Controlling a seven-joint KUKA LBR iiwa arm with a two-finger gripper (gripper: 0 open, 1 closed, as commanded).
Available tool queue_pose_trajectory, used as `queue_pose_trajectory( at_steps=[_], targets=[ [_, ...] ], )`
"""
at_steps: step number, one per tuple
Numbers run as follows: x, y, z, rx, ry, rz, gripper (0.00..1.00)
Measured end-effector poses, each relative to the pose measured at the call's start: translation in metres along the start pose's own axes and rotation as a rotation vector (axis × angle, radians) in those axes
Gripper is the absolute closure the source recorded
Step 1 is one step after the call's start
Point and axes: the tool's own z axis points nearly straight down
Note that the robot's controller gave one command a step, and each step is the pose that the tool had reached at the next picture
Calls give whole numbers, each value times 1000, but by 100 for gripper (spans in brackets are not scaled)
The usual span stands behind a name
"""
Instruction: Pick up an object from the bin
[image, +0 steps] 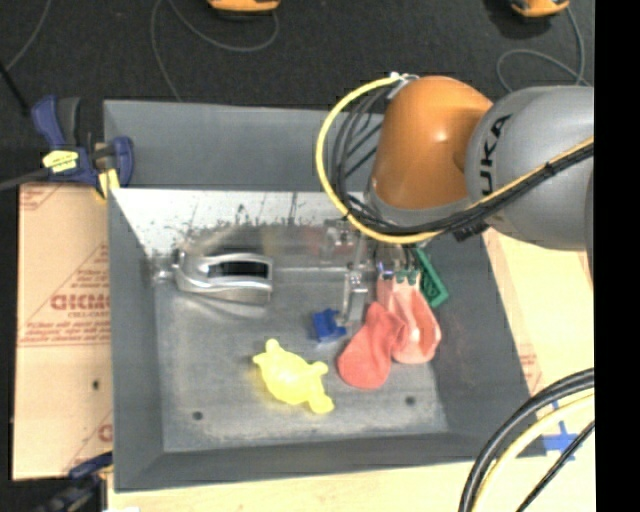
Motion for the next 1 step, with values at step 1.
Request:
queue_pose_trajectory(
  at_steps=[1],
  targets=[
    [-1, 0, -5, 0, -7, 0, 0]
  ],
)
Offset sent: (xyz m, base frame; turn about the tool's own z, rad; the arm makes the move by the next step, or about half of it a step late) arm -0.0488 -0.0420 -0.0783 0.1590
